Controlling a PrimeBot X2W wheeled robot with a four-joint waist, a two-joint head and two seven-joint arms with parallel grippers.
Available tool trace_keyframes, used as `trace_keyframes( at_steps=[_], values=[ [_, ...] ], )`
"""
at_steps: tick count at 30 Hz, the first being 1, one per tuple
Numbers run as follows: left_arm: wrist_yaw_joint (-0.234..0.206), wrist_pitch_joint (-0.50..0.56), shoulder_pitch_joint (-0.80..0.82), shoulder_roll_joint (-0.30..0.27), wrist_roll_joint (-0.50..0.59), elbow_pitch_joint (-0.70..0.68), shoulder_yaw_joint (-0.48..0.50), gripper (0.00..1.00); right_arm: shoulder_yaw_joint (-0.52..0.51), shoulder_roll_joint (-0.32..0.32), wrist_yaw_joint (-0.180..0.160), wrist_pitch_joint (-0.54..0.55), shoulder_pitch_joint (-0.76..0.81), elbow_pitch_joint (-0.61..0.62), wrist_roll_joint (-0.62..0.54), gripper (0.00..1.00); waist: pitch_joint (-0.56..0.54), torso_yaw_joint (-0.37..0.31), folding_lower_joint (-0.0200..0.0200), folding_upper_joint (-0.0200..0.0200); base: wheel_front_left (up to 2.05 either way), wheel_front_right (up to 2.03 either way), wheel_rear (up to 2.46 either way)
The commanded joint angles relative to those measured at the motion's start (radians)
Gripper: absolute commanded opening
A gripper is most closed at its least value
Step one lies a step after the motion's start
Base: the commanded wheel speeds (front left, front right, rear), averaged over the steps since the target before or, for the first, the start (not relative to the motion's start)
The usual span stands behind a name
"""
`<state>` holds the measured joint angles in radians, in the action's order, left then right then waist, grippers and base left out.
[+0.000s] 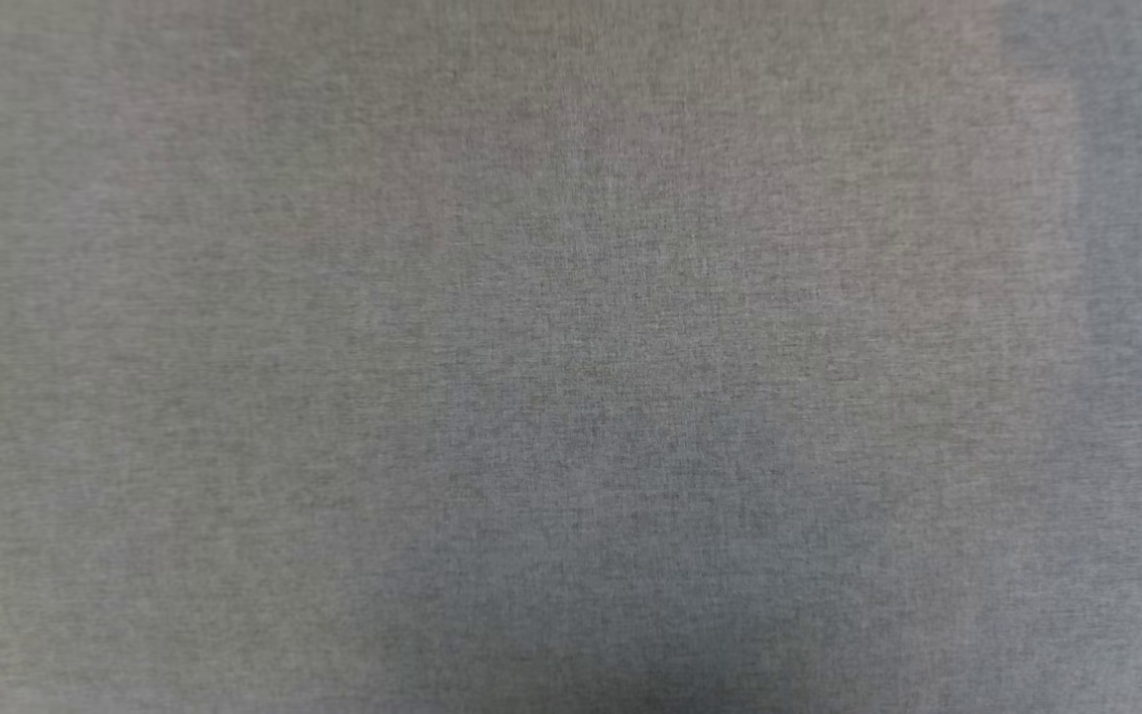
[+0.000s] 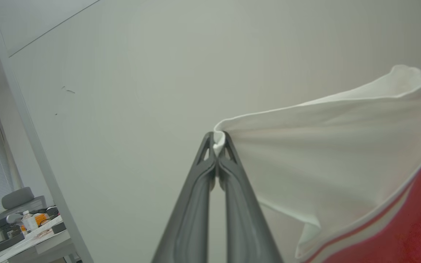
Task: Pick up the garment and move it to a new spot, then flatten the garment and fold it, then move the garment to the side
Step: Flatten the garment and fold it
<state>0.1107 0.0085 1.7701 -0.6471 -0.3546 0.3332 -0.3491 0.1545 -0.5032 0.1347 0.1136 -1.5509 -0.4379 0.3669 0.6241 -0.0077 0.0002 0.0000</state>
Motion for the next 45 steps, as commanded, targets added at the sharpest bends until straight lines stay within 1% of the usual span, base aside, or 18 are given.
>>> trace_keyframes(
  at_steps=[1, 5, 7, 9, 13, 15, 19, 20, 23, 26, 30, 32, 35, 40, 45],
  values=[
    [-0.006, -0.038, 0.069, 0.003, 0.023, 0.059, 0.007, 0.0, -0.01, 0.002, -0.004, -0.026, -0.031, -0.047, -0.028, 0.0, 0.078, -0.02, -0.0002, 0.0, 0.0, 0.0, 0.0],
    [-0.008, -0.147, 0.193, 0.043, 0.062, 0.225, -0.01, 0.0, -0.023, 0.05, -0.004, -0.102, -0.117, -0.157, -0.089, 0.0, 0.105, -0.022, -0.0002, 0.0, 0.0, 0.0, 0.0],
    [-0.005, -0.194, 0.22, 0.056, 0.078, 0.296, -0.027, 0.0, -0.025, 0.067, -0.004, -0.14, -0.144, -0.204, -0.114, 0.0, 0.116, -0.019, -0.0002, 0.0, 0.0, 0.0, 0.0],
    [0.003, -0.24, 0.221, 0.075, 0.087, 0.367, -0.053, 0.0, -0.016, 0.087, -0.004, -0.193, -0.156, -0.257, -0.145, 0.0, 0.13, -0.012, -0.0002, 0.0, 0.0, 0.0, 0.0],
    [0.01, -0.266, 0.15, 0.114, 0.065, 0.413, -0.066, 0.0, 0.006, 0.096, -0.004, -0.251, -0.147, -0.315, -0.161, 0.0, 0.145, 0.009, -0.0002, 0.0, 0.0, 0.0, 0.0],
    [0.012, -0.269, 0.091, 0.138, 0.046, 0.409, -0.064, 0.0, 0.032, 0.095, -0.004, -0.28, -0.127, -0.334, -0.167, 0.0, 0.147, 0.02, -0.0002, 0.0, 0.0, 0.0, 0.0],
    [0.011, -0.27, -0.081, 0.19, 0.016, 0.321, -0.026, 0.0, 0.069, 0.101, -0.004, -0.331, -0.067, -0.367, -0.16, 0.0, 0.134, 0.042, -0.0002, 0.0, 0.0, 0.0, 0.0],
    [0.007, -0.27, -0.218, 0.229, 0.001, 0.261, 0.004, 0.0, 0.103, 0.107, -0.004, -0.354, -0.007, -0.377, -0.152, 0.0, 0.108, 0.056, -0.0002, 0.0, 0.0, 0.0, 0.0],
    [0.005, -0.27, -0.344, 0.263, -0.011, 0.221, 0.027, 0.0, 0.148, 0.102, -0.004, -0.366, 0.059, -0.369, -0.151, 0.0, 0.074, 0.064, -0.0002, 0.0, 0.0, 0.0, 0.0],
    [0.006, -0.27, -0.47, 0.294, -0.018, 0.19, 0.042, 0.0, 0.165, 0.097, -0.004, -0.372, 0.136, -0.351, -0.125, 0.0, 0.028, 0.074, -0.0002, 0.0, 0.0, 0.0, 0.0],
    [0.01, -0.27, -0.622, 0.326, -0.032, 0.157, 0.047, 0.0, 0.204, 0.084, -0.004, -0.375, 0.263, -0.302, -0.095, 0.0, -0.038, 0.084, -0.0002, 0.0, 0.0, 0.0, 0.0],
    [0.013, -0.27, -0.698, 0.336, -0.037, 0.145, 0.039, 0.0, 0.221, 0.073, -0.004, -0.375, 0.334, -0.272, -0.082, 0.0, -0.072, 0.088, -0.0002, 0.0, 0.0, 0.0, 0.0],
    [0.015, -0.27, -0.817, 0.345, -0.04, 0.136, 0.011, 0.0, 0.22, 0.06, -0.004, -0.375, 0.459, -0.235, -0.048, 0.0, -0.131, 0.096, -0.0002, 0.0, 0.0, 0.0, 0.0],
    [0.017, -0.269, -0.984, 0.343, -0.059, 0.159, -0.034, 0.0, 0.237, 0.048, -0.004, -0.375, 0.642, -0.21, 0.004, 0.0, -0.216, 0.104, -0.0002, 0.0, 0.0, 0.0, 0.0],
    [0.018, -0.265, -1.116, 0.316, -0.084, 0.181, -0.046, 0.0, 0.267, 0.038, -0.004, -0.375, 0.767, -0.214, 0.066, 0.0, -0.282, 0.11, -0.0002, 0.0, 0.0, 0.0, 0.0]
  ],
)
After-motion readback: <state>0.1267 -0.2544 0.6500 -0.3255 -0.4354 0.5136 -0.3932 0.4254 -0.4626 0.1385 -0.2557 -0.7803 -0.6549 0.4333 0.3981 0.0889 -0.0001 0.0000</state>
